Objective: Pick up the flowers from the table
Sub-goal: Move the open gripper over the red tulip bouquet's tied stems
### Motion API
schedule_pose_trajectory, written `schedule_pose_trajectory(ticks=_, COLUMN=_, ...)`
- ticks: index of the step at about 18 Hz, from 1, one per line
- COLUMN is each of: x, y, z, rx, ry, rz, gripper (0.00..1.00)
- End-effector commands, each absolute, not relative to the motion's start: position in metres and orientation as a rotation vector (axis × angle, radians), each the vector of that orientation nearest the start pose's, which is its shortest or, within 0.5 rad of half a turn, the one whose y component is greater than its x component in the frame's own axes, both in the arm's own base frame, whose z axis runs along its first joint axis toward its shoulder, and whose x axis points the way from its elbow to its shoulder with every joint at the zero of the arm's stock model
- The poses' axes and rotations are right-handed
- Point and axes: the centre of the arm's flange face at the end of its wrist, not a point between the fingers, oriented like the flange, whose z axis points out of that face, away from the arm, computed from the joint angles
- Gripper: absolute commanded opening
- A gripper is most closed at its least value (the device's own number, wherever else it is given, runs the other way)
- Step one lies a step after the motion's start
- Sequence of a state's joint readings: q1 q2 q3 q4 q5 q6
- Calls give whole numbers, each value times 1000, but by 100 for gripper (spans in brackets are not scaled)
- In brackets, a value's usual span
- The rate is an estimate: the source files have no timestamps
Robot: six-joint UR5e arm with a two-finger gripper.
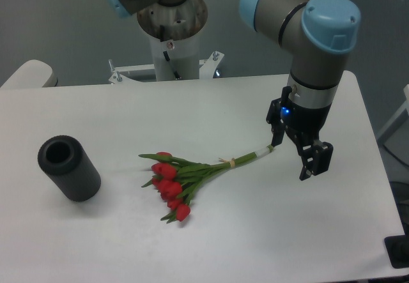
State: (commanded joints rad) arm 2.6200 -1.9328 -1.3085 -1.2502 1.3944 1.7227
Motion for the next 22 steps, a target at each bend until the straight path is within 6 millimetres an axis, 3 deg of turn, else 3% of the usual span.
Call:
schedule_pose_trajectory(ticks=6, x=-485, y=464, z=431, rx=-2757, ry=979, rz=217, gripper=100)
schedule_pose_trajectory(ticks=11, x=-462, y=478, z=412, rx=-2783, ry=916, rz=149, gripper=100)
schedule_pose_trajectory(ticks=22, x=-427, y=468, z=324, rx=-2845, ry=925, rz=-124, gripper=100)
